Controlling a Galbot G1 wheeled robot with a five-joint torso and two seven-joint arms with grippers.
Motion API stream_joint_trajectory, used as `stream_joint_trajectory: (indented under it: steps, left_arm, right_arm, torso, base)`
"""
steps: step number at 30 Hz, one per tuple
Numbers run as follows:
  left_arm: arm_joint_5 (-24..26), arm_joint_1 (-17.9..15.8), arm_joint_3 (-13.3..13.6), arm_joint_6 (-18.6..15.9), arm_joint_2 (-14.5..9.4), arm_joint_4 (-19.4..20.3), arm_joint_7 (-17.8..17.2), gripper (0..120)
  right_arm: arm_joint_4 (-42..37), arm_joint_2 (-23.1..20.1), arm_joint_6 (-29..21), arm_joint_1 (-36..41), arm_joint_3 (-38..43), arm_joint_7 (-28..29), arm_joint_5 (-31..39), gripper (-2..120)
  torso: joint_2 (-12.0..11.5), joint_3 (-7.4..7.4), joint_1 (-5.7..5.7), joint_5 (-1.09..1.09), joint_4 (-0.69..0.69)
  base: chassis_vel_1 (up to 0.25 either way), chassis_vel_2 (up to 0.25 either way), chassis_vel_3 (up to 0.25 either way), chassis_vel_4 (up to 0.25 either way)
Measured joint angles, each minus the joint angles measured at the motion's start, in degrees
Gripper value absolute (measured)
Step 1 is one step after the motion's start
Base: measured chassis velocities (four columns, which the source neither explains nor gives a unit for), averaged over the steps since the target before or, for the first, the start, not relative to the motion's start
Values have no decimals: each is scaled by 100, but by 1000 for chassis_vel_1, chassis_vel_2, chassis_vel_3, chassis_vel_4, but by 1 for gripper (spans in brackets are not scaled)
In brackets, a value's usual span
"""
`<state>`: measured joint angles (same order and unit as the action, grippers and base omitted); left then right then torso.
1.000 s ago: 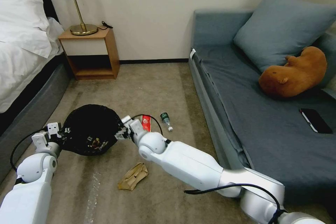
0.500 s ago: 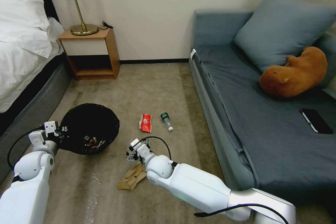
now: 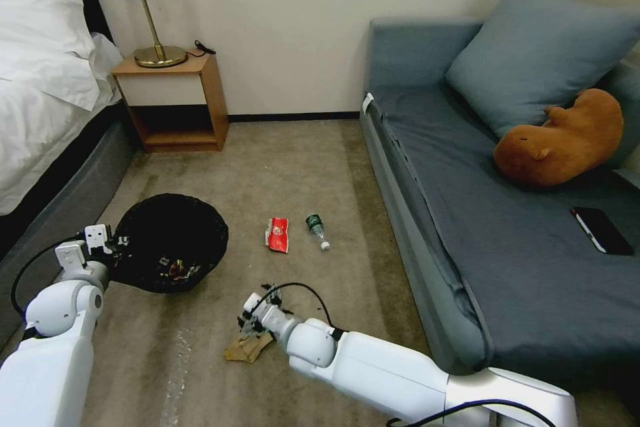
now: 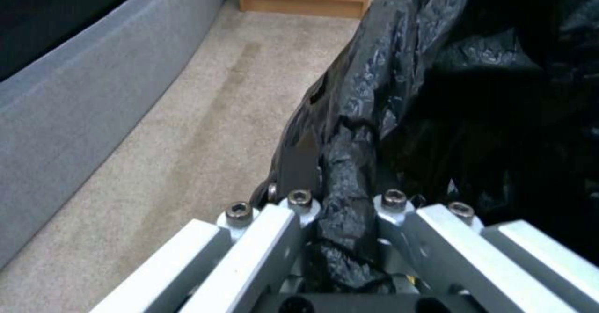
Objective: Pick up the trash bin, then pick up the garbage on the floor and place it into the trash bin.
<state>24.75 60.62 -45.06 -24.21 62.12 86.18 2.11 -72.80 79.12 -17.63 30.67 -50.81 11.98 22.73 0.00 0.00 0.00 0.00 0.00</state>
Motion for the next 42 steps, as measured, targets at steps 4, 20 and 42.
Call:
stream_joint_trajectory:
  steps: [4,20,42]
  left_arm:
    - [0,32,-10,-33,32,62,-13,4]
    - [-44,250,-199,-26,192,225,-15,4]
    - [-160,449,-235,-6,395,492,-1,4]
  right_arm:
    - [246,52,237,-113,-348,-232,-246,100]
    - [1191,335,859,-136,-777,-537,-828,100]
    - [2051,685,1679,6,-774,-778,-957,100]
  torso:
    - [0,0,0,0,0]
    - [0,0,0,-1,0]
    - [0,0,0,0,0]
  base:
    - [0,0,0,0]
    - [0,0,0,0]
    - [0,0,0,0]
